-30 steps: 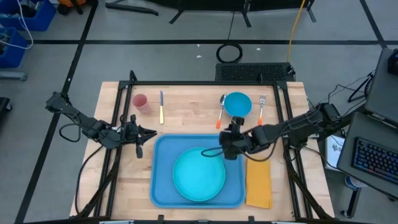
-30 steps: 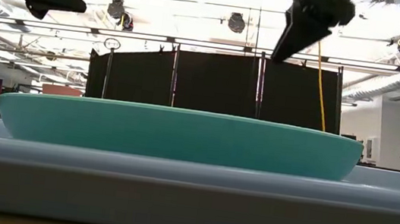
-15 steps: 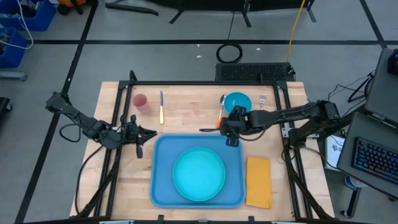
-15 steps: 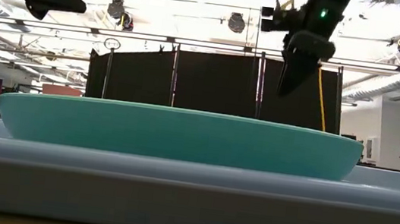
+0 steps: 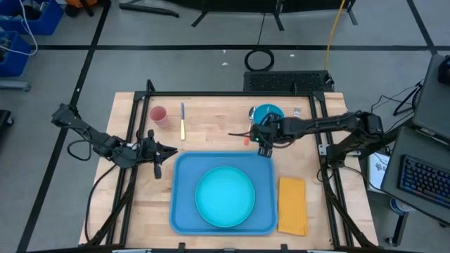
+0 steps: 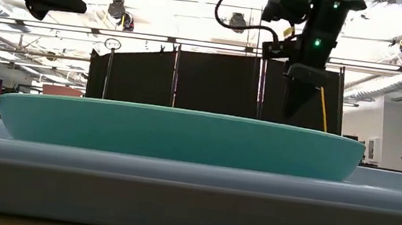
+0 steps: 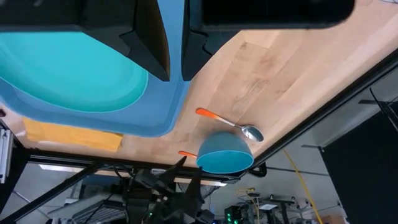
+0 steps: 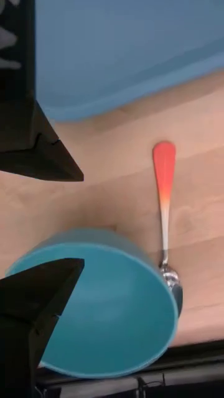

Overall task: Set up tray
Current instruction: Put the blue bowl on top of the light blue plate

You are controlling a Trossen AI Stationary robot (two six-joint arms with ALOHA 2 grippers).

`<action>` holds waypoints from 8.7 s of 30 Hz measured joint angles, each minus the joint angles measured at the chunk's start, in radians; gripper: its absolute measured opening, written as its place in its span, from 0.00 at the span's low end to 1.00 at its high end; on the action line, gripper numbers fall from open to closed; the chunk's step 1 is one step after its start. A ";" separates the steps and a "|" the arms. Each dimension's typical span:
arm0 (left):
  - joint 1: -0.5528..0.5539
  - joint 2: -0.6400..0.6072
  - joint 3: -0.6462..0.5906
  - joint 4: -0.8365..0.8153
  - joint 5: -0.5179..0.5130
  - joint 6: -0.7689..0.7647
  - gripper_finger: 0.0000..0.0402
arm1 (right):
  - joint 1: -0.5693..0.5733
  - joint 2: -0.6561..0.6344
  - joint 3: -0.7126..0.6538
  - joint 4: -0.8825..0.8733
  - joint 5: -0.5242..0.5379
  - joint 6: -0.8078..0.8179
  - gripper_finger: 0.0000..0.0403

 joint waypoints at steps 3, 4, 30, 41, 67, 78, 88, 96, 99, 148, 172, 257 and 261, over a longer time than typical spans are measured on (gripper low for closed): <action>0.000 0.000 0.000 0.000 0.000 0.000 0.12 | -0.026 0.000 0.000 0.011 -0.013 -0.014 0.51; 0.000 0.000 0.000 0.000 0.000 0.000 0.12 | -0.035 0.000 0.000 0.019 -0.026 -0.021 0.51; 0.000 0.000 0.000 -0.003 0.000 -0.002 0.12 | -0.184 0.001 -0.129 0.148 -0.156 -0.064 0.49; 0.000 0.000 0.000 -0.003 0.000 -0.001 0.12 | -0.184 0.001 -0.130 0.144 -0.185 -0.083 0.17; 0.000 0.000 0.000 -0.008 0.000 -0.002 0.12 | -0.083 -0.027 -0.129 0.158 -0.128 -0.124 0.00; 0.000 0.001 0.000 -0.012 -0.007 -0.009 0.12 | 0.011 -0.160 -0.129 0.202 -0.127 -0.095 0.00; 0.000 0.002 0.000 -0.013 -0.008 -0.010 0.12 | 0.105 -0.225 -0.129 0.339 -0.129 -0.124 0.00; 0.000 0.002 0.000 -0.013 -0.009 -0.010 0.12 | 0.178 -0.223 -0.129 0.444 -0.132 -0.159 0.00; 0.000 0.002 0.000 -0.013 -0.009 -0.010 0.12 | 0.200 -0.222 -0.129 0.490 -0.174 -0.163 0.00; 0.000 0.026 0.000 -0.012 -0.012 -0.014 0.12 | 0.502 0.009 0.002 0.796 -0.416 -0.075 0.00; 0.000 0.026 0.000 -0.013 -0.011 -0.015 0.12 | 0.530 0.275 0.363 0.326 -0.358 -0.099 0.00; 0.000 0.026 0.000 -0.015 -0.007 -0.029 0.12 | 0.594 0.634 0.816 -0.127 -0.366 -0.125 0.08; 0.000 0.026 0.000 -0.015 -0.007 -0.029 0.12 | 0.594 0.634 0.816 -0.119 -0.366 -0.125 0.11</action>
